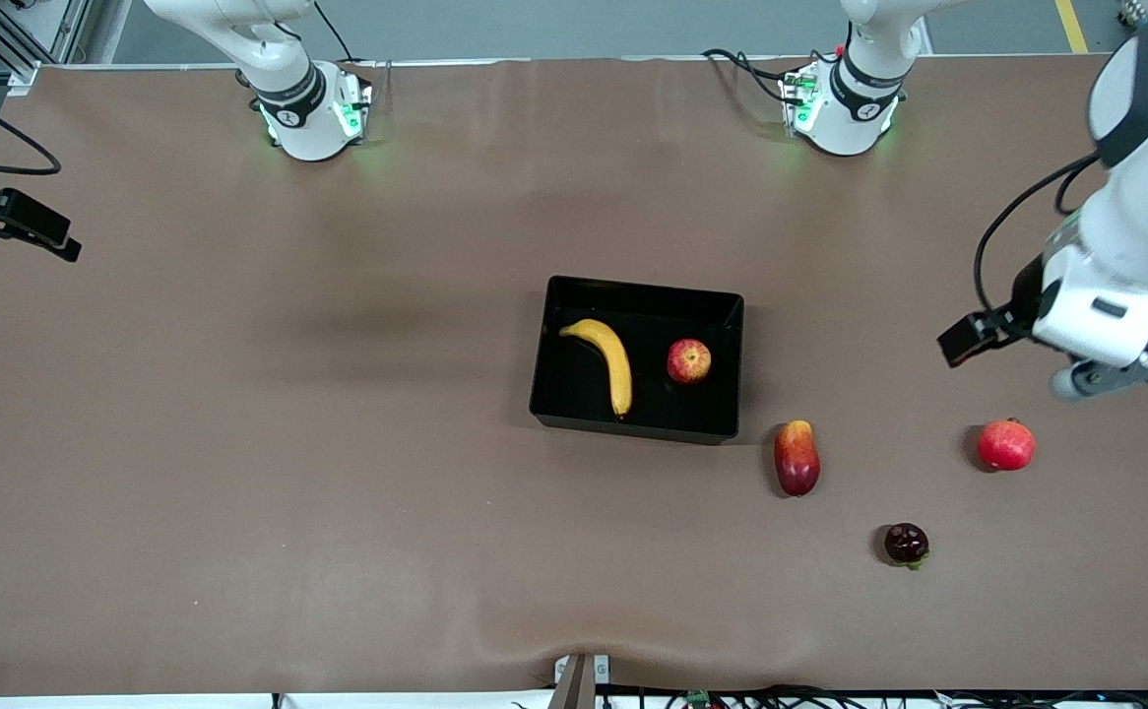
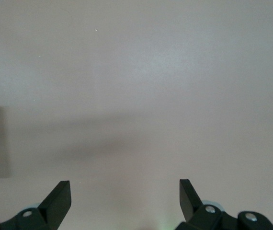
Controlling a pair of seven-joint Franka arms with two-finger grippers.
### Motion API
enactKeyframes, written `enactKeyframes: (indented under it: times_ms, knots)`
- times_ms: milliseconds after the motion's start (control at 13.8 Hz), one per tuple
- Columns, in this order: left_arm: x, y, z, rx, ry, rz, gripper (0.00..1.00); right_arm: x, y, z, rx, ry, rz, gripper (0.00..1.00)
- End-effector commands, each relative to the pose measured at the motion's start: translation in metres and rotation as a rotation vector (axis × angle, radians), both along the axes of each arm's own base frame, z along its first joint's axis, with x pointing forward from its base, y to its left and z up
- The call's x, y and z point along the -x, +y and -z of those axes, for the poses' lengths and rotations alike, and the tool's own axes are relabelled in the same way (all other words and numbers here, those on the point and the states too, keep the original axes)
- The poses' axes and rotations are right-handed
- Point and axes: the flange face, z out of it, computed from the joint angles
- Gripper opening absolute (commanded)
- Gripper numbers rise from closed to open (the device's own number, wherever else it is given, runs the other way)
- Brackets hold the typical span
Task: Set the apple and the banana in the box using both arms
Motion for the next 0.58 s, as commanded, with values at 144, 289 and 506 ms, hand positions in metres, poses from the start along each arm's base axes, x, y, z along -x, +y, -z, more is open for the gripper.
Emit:
enactKeyframes:
  times_ms: [144, 289, 506]
  knots:
    - [0.049, 0.063, -0.027, 0.068, 0.033, 0.109, 1.0, 0.001, 0.006, -0.002, -0.008, 0.003, -0.005, 1.0]
    - [0.062, 0.065, -0.034, 0.065, 0.032, 0.12, 1.0, 0.001, 0.006, -0.002, -0.008, 0.002, -0.005, 1.0]
    - [0.084, 0.057, -0.036, 0.058, 0.031, 0.135, 1.0, 0.001, 0.007, -0.002, -0.008, 0.002, -0.007, 1.0]
